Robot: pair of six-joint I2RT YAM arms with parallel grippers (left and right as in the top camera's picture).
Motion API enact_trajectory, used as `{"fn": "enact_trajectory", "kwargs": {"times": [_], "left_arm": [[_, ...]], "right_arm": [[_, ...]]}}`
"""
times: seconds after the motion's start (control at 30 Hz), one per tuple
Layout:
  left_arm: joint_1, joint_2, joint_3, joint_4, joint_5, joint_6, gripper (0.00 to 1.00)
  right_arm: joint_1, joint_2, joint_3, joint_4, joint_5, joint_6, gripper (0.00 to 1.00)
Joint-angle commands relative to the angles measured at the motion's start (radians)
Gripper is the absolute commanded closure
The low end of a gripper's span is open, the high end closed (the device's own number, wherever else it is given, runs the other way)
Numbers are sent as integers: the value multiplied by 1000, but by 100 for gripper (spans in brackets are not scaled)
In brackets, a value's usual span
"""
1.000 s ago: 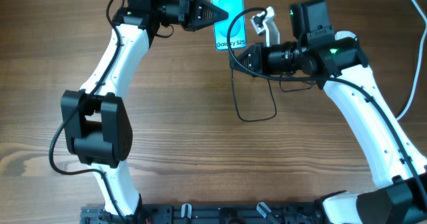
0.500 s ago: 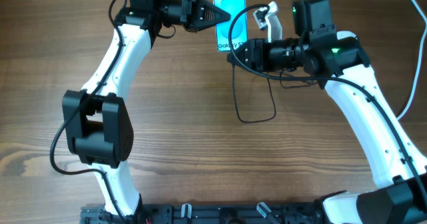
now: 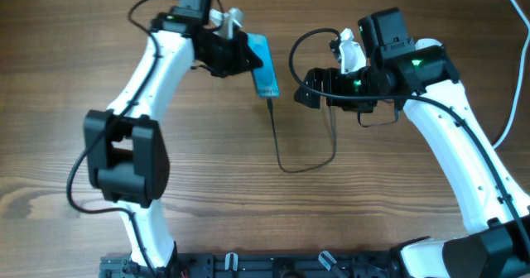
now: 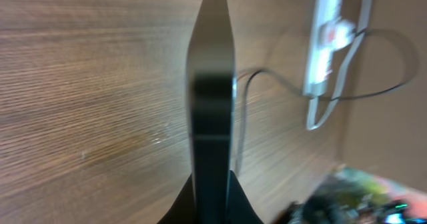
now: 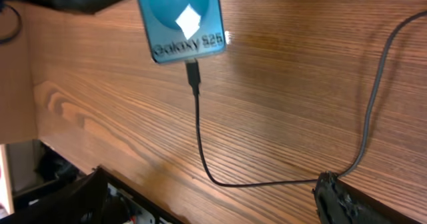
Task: Plug charger to phone and switch on socket
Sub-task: 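Lower the plugged phone flat onto the table and open both grippers, then raise the left arm away and move the right gripper to the power strip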
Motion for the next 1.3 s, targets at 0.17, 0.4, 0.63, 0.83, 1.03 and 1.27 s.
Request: {"fn": "enact_trajectory", "kwargs": {"times": [0.17,0.4,0.63,0.83,1.03,1.27], "left_arm": [[-81,151,8,4,27,106,96],[-80,232,8,16,14,105,90],[-80,279,8,29,-71,105,88],[-78,283,8,28,-204,101,59],[-66,277,8,-30,-376,101,21],[39,119,8,-107,-417,75,0]], "right_arm": [[0,9,-125,24,13,9,0],[0,9,-155,79,-23,85,0],[0,9,-155,85,-38,85,0],[0,9,-155,81,-30,85,0],[-24,8,-152,80,74,198,0],[-176,-34,-36,7,129,84,0]]}}
